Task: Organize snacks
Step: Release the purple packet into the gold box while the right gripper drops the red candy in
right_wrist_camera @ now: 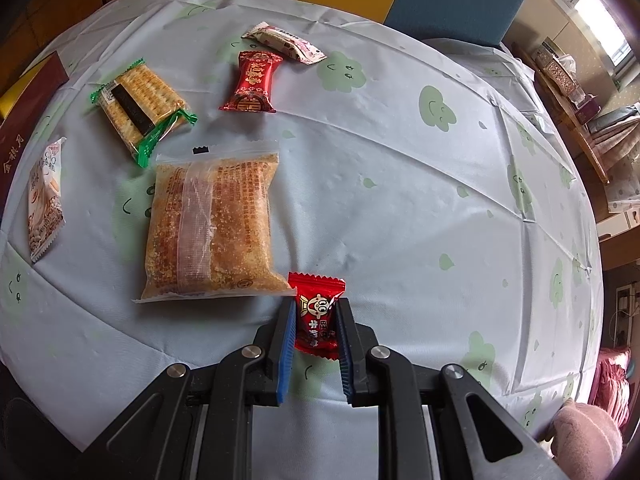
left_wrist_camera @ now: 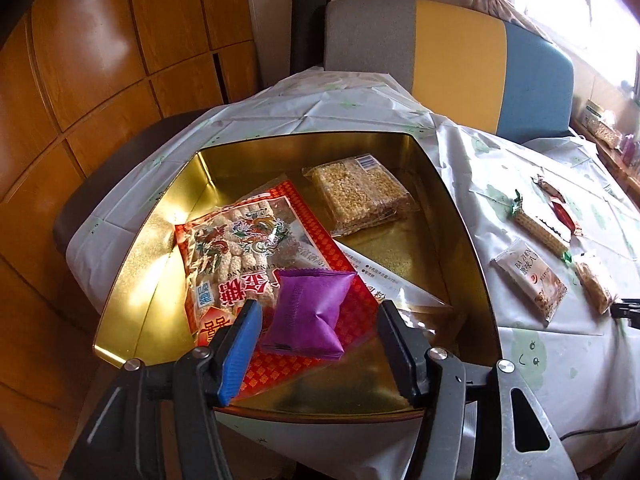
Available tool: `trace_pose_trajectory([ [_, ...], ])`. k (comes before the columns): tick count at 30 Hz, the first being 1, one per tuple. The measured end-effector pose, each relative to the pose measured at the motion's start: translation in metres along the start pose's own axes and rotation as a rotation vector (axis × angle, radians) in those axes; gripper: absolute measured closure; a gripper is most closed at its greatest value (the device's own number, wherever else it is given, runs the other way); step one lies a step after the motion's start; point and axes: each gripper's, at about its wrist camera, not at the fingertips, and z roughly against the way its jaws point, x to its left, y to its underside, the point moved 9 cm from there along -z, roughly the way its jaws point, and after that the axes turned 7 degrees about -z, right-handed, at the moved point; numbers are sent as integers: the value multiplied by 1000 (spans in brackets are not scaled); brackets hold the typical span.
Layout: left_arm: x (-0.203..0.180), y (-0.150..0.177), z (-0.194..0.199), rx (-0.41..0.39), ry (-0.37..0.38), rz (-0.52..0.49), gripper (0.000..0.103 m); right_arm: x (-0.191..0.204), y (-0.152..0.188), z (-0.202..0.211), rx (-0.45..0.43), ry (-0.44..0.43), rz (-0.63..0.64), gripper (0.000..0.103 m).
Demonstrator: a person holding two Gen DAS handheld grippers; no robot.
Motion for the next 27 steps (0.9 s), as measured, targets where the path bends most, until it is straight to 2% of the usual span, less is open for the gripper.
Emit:
trace_pose_trajectory([
  [9,9,2,3,-11,-13,9,43,-21,-12,2,-21,-17,-88,84],
  [16,14,2,2,-10,-16,17,43,-34,-30,17,-103,-80,-159,84],
  [22,16,3,1,-10,-22,25,43,-11,-46,43,-186,-173,-135,84],
  [27,21,3,0,-11,-27,39,43,33,-58,74,-246,-281,-77,84],
])
